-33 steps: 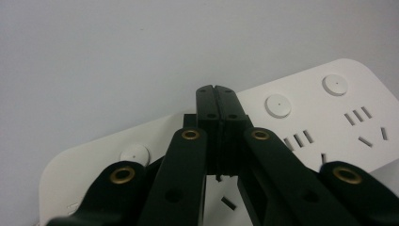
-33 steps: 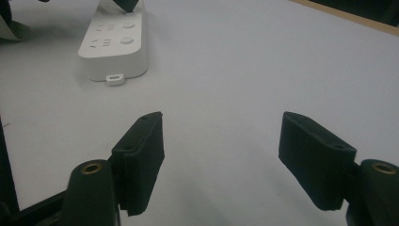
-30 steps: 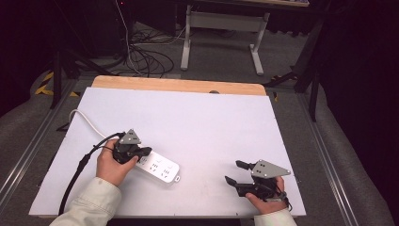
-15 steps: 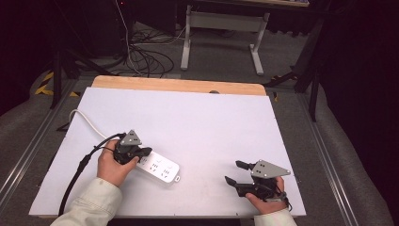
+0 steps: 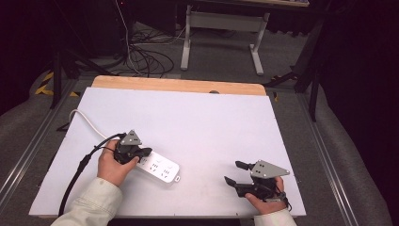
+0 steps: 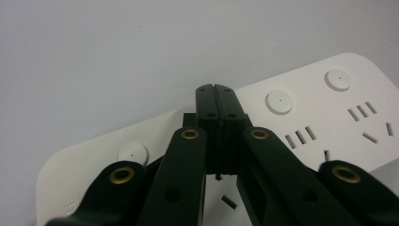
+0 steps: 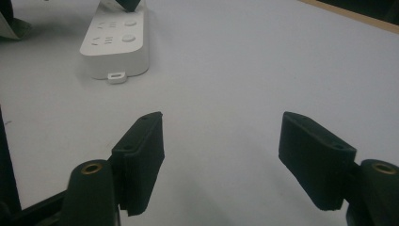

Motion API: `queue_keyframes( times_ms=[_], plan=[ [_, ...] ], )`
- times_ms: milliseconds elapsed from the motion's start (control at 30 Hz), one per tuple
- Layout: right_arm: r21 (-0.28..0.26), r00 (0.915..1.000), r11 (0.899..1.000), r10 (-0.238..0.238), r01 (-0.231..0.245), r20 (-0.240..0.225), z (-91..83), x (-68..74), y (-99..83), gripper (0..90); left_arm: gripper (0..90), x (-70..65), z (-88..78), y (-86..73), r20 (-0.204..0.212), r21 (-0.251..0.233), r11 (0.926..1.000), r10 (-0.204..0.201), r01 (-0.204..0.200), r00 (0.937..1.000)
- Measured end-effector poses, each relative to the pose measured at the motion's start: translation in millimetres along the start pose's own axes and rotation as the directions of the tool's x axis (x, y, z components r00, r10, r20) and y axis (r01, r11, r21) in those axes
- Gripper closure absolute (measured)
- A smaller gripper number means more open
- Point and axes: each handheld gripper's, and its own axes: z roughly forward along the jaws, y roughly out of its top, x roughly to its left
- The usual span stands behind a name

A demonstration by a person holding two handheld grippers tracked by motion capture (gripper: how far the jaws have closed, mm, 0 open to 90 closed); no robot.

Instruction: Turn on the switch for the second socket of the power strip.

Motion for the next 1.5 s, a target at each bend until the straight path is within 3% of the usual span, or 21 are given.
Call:
queue_keyframes(
  times_ms=[267,833,967,1067,1200,1300,1367,1500],
  plan=[
    [0.0,1.0,1.0,0.002,-0.002,-0.001,0.1,0.4,0.1,32.6,90.0,2.2,0.8,-2.3,0.021,-0.014,0.9997,-0.021,0.021,0.9995],
    [0.005,1.0,1.0,0.005,-0.005,-0.003,1.2,1.0,0.0,32.6,90.0,1.1,2.1,-3.3,0.012,-0.012,0.9994,-0.032,0.032,0.9994],
    [0.004,1.0,1.0,0.006,-0.006,-0.004,1.5,1.1,-0.2,32.5,90.0,4.2,1.8,-5.0,0.032,-0.022,0.9987,-0.045,0.046,0.9984],
    [0.005,1.0,1.0,0.005,-0.005,-0.004,1.4,0.9,-0.3,32.5,90.0,0.6,1.7,-4.6,0.013,-0.022,0.999,-0.038,0.038,0.9992],
    [0.006,1.0,1.0,0.006,-0.006,-0.004,2.0,0.0,-0.5,32.6,90.0,0.5,1.3,-4.5,0.024,-0.038,0.9984,-0.042,0.042,0.9988],
    [0.006,1.0,1.0,0.005,-0.005,-0.003,2.0,0.0,-0.6,32.5,89.6,-0.9,-1.0,-5.5,-0.039,-0.064,0.9968,-0.05,0.048,0.998],
    [0.006,1.0,1.0,0.006,-0.006,-0.003,1.4,-0.2,-0.6,32.6,74.6,-3.4,-1.7,-4.8,-0.036,-0.062,0.9966,-0.057,0.055,0.9977],
    [0.007,1.0,1.0,0.005,-0.005,-0.001,1.4,-1.5,-1.1,32.6,70.9,-4.2,-8.4,-3.0,-0.026,-0.08,0.9948,-0.065,0.063,0.9975]
  ],
)
